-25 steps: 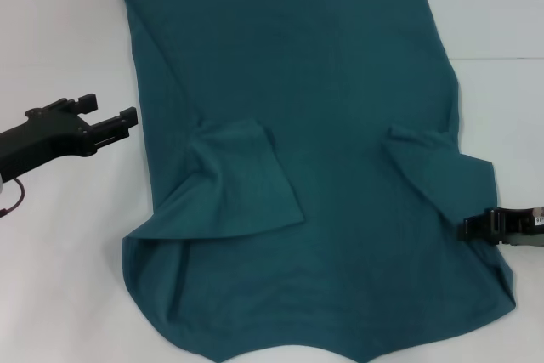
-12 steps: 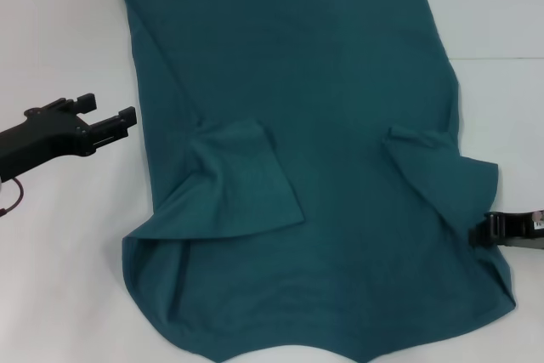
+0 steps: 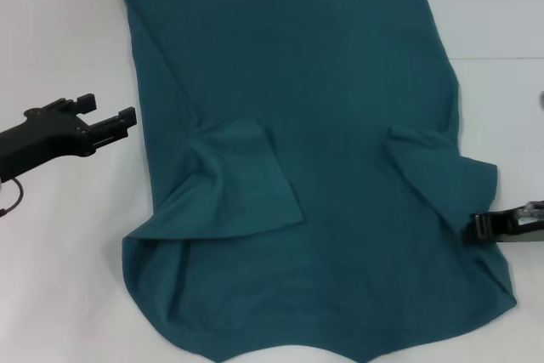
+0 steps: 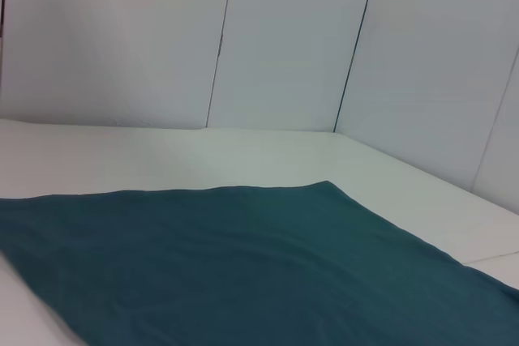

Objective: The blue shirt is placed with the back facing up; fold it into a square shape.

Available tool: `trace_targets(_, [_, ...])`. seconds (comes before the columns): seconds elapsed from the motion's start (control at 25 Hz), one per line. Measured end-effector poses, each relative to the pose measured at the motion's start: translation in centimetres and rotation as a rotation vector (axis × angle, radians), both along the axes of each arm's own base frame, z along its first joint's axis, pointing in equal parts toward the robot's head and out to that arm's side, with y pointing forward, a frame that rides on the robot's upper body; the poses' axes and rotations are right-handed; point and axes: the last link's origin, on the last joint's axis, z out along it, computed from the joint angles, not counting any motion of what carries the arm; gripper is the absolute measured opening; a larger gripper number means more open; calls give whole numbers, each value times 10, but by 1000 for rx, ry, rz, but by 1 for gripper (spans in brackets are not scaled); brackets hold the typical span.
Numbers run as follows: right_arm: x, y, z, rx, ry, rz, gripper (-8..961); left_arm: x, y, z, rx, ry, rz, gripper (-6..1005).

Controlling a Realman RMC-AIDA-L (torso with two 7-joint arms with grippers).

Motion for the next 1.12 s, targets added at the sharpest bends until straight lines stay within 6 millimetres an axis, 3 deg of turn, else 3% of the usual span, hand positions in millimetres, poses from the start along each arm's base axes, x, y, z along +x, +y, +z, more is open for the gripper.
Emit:
trace_targets(0.2, [-12,11,-7,-28,-23,37,31,-2,-2,0,1,-3,7,796])
trace_targets(1.12, [-30,14,-6,-52,4,115,30,-5,-3,3,16,-13,18,798])
